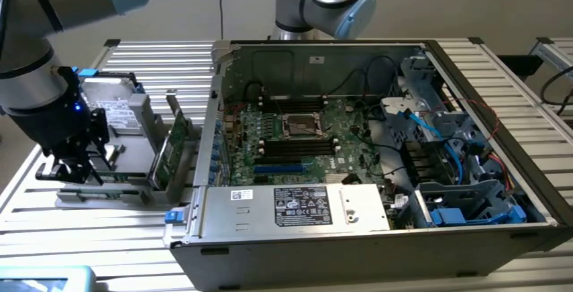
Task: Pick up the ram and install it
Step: 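Pick up the ram and move it above insertion slot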
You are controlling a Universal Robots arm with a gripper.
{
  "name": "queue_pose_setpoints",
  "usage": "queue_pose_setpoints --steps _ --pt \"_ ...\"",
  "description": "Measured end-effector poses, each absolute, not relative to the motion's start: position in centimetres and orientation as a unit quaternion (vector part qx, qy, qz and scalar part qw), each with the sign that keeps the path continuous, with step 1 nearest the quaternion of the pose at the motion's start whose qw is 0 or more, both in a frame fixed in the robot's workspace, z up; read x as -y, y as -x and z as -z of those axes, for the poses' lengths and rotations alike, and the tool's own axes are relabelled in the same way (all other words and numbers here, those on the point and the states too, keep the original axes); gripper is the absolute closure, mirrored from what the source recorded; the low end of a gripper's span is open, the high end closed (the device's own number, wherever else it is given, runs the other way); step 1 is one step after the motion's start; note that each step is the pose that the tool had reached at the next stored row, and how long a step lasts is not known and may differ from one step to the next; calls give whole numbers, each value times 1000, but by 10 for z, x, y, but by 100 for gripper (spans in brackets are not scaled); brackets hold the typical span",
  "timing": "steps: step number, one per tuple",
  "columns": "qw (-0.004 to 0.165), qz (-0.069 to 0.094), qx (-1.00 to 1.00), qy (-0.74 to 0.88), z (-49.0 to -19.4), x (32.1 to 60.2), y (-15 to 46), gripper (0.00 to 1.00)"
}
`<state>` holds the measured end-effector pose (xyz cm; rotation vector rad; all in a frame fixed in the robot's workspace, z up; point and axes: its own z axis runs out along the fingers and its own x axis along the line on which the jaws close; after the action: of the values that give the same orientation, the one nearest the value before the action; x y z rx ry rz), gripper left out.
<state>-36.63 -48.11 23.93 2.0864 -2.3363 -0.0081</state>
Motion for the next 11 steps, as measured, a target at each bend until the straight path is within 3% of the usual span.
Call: queue_pose_setpoints --steps 11 --pt "5 2 746 -666 -219 485 365 64"
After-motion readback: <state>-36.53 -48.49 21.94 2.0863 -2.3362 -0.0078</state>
